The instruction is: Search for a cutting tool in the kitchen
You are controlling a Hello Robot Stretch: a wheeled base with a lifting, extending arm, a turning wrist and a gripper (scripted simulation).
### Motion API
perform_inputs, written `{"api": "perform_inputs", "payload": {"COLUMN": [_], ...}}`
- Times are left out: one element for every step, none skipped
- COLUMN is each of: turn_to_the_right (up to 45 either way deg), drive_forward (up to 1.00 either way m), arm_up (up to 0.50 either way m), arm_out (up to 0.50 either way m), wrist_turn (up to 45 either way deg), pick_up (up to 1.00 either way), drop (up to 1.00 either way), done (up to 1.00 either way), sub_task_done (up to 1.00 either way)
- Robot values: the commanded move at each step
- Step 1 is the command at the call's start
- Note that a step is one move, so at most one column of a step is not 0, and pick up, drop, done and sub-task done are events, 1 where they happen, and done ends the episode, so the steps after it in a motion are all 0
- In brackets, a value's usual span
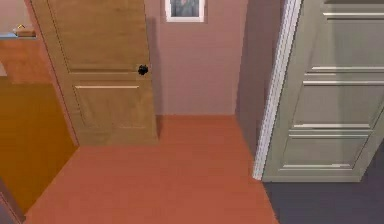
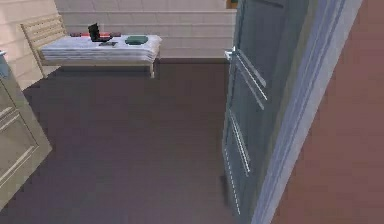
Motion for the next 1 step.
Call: {"api": "perform_inputs", "payload": {"turn_to_the_right": [0.0], "drive_forward": [0.30], "arm_up": [0.00], "arm_out": [0.00], "wrist_turn": [0.0], "pick_up": [0.00], "drop": [0.00], "done": [0.00], "sub_task_done": [0.00]}}
